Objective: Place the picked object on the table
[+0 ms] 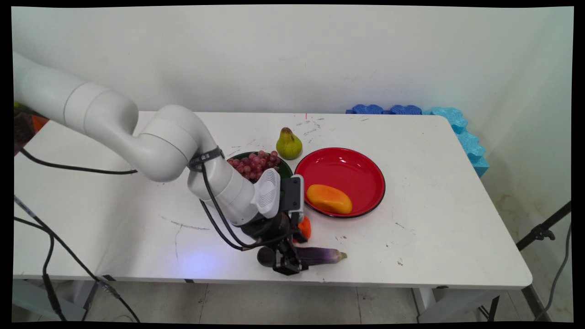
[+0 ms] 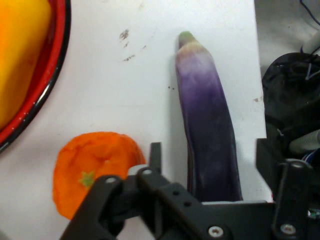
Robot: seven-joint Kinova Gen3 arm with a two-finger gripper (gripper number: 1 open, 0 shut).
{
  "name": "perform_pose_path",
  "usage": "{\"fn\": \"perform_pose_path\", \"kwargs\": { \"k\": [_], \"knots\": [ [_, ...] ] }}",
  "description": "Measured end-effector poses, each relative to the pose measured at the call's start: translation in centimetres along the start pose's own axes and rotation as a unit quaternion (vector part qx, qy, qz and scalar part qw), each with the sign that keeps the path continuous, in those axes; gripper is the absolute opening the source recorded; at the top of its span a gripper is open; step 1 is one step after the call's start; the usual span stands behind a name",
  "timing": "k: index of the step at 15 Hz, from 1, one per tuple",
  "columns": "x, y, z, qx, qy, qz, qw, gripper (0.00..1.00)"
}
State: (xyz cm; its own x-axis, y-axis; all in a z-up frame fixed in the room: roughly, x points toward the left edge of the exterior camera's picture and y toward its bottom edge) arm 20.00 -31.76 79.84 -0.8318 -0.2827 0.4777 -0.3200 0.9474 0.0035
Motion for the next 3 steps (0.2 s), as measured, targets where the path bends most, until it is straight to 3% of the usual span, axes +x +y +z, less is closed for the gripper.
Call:
{"fn": "perform_pose_path", "kwargs": {
  "k": [3],
  "knots": [
    [0.53,-0.14,-0.17,0.003,0.004,-0.009,0.9999,1.0]
  ]
}}
